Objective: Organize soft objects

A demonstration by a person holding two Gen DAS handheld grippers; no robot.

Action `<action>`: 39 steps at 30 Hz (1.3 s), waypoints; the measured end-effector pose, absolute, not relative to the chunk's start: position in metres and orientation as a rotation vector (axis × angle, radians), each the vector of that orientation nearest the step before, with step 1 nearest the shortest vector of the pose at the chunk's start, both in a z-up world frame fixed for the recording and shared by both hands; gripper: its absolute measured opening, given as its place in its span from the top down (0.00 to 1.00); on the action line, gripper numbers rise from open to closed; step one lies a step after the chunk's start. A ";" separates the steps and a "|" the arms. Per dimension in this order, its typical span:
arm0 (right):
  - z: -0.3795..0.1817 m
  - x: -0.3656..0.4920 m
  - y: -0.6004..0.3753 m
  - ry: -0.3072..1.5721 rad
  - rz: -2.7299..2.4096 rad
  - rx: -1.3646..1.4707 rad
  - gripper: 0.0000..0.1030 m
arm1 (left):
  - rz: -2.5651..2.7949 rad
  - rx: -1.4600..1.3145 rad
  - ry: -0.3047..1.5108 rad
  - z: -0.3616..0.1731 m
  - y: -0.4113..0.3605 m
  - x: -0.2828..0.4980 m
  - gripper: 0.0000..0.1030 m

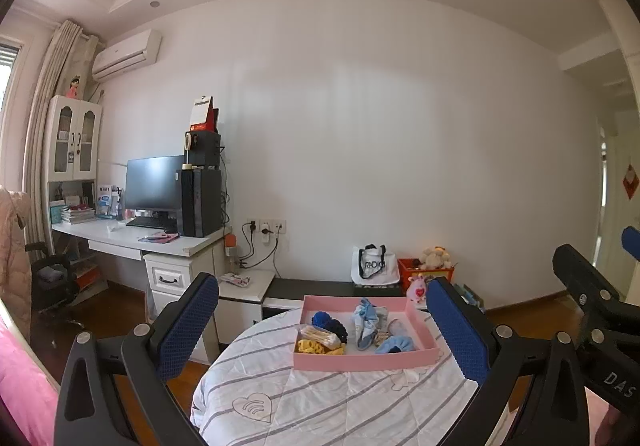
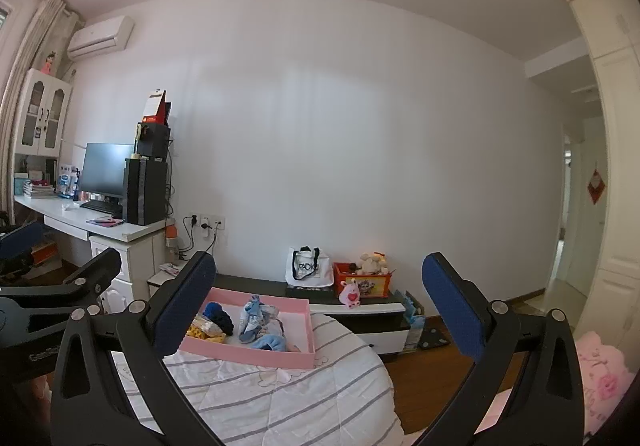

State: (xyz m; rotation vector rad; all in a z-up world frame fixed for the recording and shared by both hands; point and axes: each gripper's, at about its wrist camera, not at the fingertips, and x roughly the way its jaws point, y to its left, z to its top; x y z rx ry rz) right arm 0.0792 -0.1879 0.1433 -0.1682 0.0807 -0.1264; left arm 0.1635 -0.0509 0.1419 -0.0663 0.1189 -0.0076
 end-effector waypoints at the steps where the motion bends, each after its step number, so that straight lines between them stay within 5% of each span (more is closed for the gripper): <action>1: 0.144 0.079 -0.188 0.081 -0.123 -0.167 0.00 | -0.009 -0.065 0.120 0.143 -0.051 0.160 0.00; 39: 0.140 0.086 -0.187 0.106 -0.148 -0.184 0.00 | 0.011 -0.066 0.135 0.140 -0.047 0.159 0.00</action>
